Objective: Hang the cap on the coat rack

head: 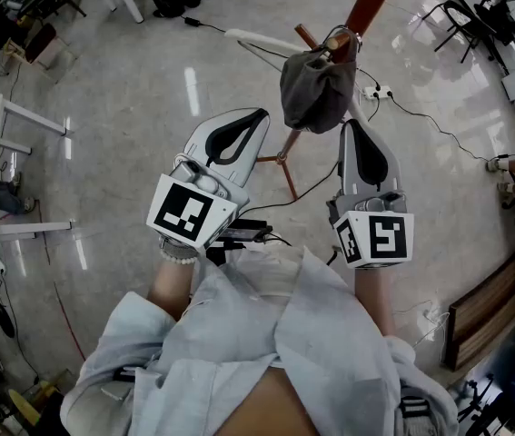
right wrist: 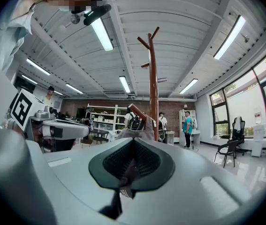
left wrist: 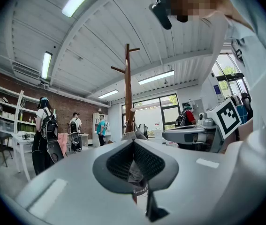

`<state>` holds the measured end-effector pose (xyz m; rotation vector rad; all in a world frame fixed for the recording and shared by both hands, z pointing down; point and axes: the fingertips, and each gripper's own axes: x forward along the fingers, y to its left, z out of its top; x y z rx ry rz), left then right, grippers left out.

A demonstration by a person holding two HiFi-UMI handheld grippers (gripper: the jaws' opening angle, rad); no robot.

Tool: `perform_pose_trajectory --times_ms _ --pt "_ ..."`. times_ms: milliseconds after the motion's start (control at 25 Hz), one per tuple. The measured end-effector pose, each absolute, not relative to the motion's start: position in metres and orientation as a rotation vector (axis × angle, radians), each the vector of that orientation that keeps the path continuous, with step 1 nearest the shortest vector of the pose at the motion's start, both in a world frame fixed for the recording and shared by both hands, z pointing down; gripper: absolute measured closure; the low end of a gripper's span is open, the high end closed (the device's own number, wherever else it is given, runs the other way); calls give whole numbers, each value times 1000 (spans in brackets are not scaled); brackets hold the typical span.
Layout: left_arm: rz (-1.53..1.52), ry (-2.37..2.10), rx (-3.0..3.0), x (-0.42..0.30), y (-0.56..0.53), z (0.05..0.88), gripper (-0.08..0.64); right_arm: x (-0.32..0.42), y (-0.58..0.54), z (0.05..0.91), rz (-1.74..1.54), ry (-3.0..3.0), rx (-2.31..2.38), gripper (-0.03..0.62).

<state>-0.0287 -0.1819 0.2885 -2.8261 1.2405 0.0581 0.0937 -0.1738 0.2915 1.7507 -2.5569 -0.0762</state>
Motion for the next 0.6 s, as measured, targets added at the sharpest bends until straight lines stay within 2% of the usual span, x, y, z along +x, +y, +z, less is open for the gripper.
perform_pose_trajectory --times_ms 600 --pt "61 1244 -2834 -23 -185 293 555 98 -176 296 -82 -2546 1737 586"
